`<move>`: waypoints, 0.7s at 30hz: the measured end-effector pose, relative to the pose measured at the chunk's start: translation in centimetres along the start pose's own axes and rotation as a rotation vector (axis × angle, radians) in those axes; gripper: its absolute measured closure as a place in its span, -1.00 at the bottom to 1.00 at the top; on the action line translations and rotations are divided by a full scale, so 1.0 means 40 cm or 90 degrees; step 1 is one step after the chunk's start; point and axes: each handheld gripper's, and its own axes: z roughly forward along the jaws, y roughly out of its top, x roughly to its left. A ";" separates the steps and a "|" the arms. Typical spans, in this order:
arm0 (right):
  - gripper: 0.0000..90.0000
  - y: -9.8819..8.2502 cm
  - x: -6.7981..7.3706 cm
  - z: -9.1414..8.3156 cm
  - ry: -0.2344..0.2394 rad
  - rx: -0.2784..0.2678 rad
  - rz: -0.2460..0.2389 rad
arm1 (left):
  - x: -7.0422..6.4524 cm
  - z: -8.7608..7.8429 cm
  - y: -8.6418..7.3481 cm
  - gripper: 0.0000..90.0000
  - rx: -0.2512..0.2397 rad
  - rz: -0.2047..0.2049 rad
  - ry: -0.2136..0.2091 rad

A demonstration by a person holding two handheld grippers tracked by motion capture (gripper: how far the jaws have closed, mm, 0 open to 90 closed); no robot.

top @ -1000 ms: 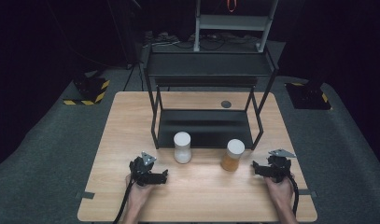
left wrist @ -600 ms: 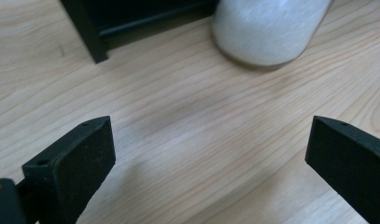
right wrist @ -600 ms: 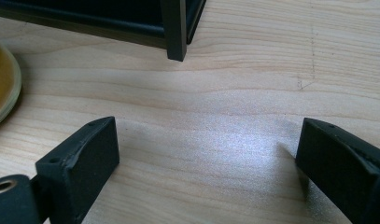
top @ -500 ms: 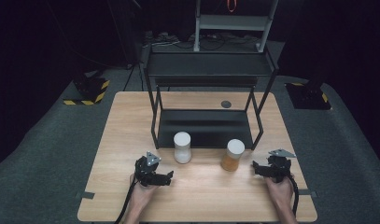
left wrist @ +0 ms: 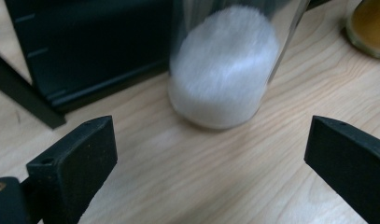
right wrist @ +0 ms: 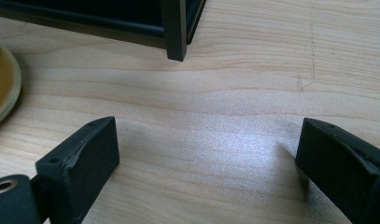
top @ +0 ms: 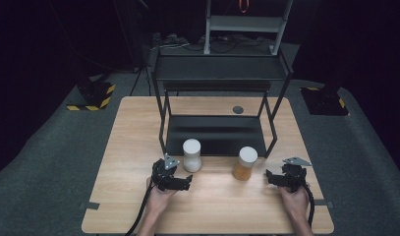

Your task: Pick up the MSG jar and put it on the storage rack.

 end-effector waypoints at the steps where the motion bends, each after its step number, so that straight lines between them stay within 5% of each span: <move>1: -0.88 0.000 0.001 0.000 -0.001 0.000 0.001 | 0.000 0.003 0.002 -0.95 -0.005 0.005 -0.003; 12: -0.88 0.000 0.001 0.000 -0.001 0.000 0.001 | -0.003 0.041 0.041 -0.89 -0.031 -0.003 -0.012; 21: -0.88 0.000 0.002 0.000 -0.002 0.000 0.002 | -0.005 0.063 0.066 -0.65 -0.052 -0.023 -0.017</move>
